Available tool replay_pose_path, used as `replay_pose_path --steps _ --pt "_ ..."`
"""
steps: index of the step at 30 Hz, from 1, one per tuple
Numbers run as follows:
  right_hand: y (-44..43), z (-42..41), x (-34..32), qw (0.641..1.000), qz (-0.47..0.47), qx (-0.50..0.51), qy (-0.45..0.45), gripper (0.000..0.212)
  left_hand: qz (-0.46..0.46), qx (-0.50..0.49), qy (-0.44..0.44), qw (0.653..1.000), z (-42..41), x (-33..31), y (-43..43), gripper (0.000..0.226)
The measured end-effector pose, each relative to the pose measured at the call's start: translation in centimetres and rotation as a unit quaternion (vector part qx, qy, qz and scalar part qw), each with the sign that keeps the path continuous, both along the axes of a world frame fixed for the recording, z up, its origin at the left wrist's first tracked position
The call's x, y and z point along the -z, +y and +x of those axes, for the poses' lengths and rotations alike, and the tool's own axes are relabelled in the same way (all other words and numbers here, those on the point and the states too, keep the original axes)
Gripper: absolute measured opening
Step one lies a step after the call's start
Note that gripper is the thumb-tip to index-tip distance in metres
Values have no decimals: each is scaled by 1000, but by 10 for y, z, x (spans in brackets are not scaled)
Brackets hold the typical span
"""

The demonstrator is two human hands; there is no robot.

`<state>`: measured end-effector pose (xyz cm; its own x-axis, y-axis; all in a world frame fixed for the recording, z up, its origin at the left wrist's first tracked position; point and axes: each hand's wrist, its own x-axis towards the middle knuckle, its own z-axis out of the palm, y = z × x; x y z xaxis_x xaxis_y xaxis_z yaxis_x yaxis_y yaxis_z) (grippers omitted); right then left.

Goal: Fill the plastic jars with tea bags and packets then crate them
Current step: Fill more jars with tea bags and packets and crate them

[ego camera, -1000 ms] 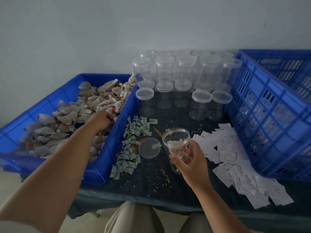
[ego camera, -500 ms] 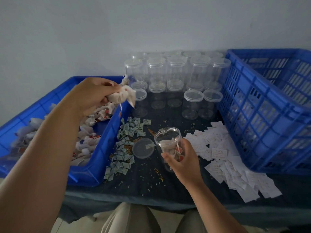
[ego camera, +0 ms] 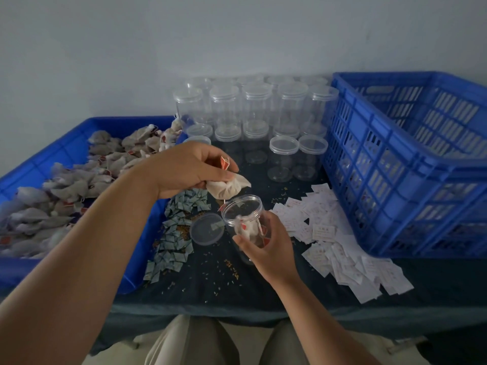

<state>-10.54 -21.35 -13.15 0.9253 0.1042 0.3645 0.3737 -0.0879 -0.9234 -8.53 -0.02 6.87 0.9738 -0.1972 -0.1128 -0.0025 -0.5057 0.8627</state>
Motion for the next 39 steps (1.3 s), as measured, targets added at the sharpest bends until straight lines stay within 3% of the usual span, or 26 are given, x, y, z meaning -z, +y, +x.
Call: replay_pose_path --steps 4,8,11,18,23,28,30,33,36,37,39 --pt "1 1 2 1000 -2 6 1 57 -45 -17 -10 999 2 -4 1 38" --pt "0 3 4 1000 8 4 8 59 -15 -19 -22 999 6 1 2 11" --pt "0 2 3 1000 10 4 -1 56 -5 -3 -15 1000 4 5 -2 12" --pt "0 1 3 1000 0 4 -7 49 -94 -18 -25 995 5 1 -11 12" --pt "0 0 1 1000 18 0 8 48 -32 6 -30 999 1 1 -15 9" --pt "0 0 -1 1000 22 2 10 49 20 96 70 993 -6 4 -10 55" --pt "-1 0 -1 1000 14 3 2 47 24 91 54 994 -8 7 -6 45" --pt "-1 -1 -1 1000 18 0 -2 43 38 -19 -48 998 -9 2 16 23" --pt "-1 0 -1 1000 12 -6 -9 42 132 -166 -97 972 -13 0 63 19" --pt "-1 0 -1 1000 9 -7 -13 42 208 -197 -77 955 -13 3 83 20" --pt "-1 1 0 1000 7 -10 -19 43 396 -179 50 899 -16 15 117 29"
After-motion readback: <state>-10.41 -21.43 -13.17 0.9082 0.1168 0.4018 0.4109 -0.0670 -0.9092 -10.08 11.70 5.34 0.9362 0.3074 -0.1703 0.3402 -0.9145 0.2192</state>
